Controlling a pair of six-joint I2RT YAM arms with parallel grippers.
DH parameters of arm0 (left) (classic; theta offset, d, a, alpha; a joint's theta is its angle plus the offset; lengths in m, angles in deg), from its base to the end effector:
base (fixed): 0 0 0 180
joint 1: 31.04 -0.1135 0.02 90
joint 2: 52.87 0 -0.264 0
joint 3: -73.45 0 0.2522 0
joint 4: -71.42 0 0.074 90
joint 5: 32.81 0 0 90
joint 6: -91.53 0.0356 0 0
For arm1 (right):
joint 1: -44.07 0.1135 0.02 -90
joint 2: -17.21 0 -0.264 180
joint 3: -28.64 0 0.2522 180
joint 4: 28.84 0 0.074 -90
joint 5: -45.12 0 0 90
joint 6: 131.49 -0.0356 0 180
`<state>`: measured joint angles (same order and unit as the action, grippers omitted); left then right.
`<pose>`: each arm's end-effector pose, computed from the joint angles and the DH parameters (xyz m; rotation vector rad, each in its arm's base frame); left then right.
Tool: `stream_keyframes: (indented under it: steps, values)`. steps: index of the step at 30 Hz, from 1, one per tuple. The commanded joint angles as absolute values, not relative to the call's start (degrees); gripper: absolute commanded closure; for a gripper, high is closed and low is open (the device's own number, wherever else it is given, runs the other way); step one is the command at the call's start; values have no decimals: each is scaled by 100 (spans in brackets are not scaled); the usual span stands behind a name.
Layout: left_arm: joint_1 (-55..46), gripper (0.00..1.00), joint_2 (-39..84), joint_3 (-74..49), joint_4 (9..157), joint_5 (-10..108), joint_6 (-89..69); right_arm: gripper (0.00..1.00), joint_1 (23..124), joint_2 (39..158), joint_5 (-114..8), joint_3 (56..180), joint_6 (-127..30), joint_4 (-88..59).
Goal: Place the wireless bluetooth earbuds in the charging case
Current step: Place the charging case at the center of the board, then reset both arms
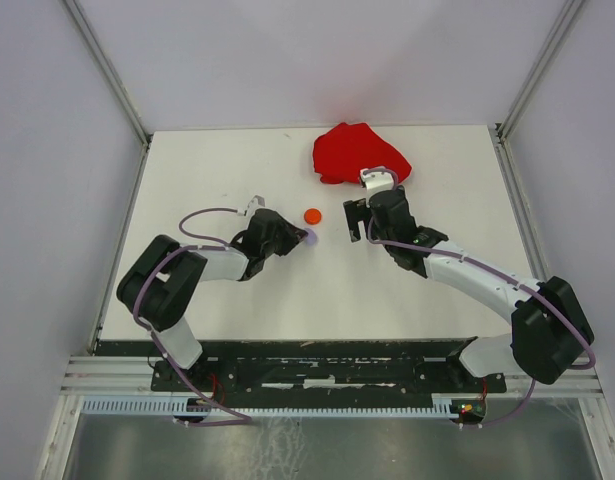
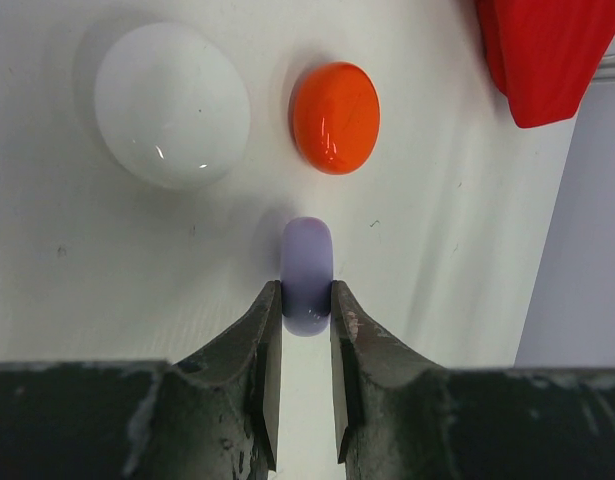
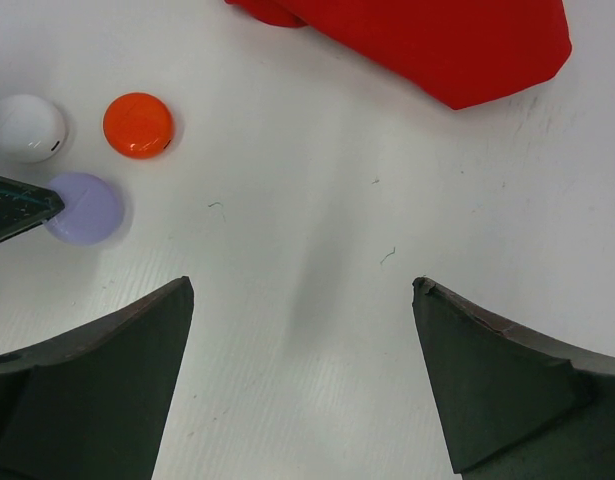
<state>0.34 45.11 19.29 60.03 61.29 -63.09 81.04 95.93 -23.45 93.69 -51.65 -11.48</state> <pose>0.2840 -0.1702 0.1416 -0.6932 2.1661 -0.8740 0.2517 0.1732 0.2576 -0.2633 2.0563 0.1084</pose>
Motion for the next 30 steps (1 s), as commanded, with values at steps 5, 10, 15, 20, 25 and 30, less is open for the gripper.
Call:
stream_keyframes:
  steps: [5, 10, 15, 20, 25, 30]
  values:
    - [56, 65, 4531, 1932, 6219, 6168, -5896, 1, 8058, 9534, -2374, 9542, -5280, -1239]
    - [60, 55, 4337, 1908, 6541, 6261, -5819, 1, 8038, 9525, -2417, 9536, -5333, -1220]
    - [-1, 47, 3769, 1899, 7055, 6508, -5661, 1, 8027, 9404, -2467, 9531, -5424, -1177]
    - [-262, 28, 2533, 1664, 8051, 7564, -5123, 1, 7927, 9355, -2424, 9641, -5650, -936]
    - [-1635, 16, 1930, 1331, 8692, 6494, -4819, 1, 7407, 9580, -2345, 10242, -6365, 190]
    - [-2416, 1, 1827, 1251, 8897, 6092, -4230, 1, 6607, 9629, -2618, 10181, -6895, 327]
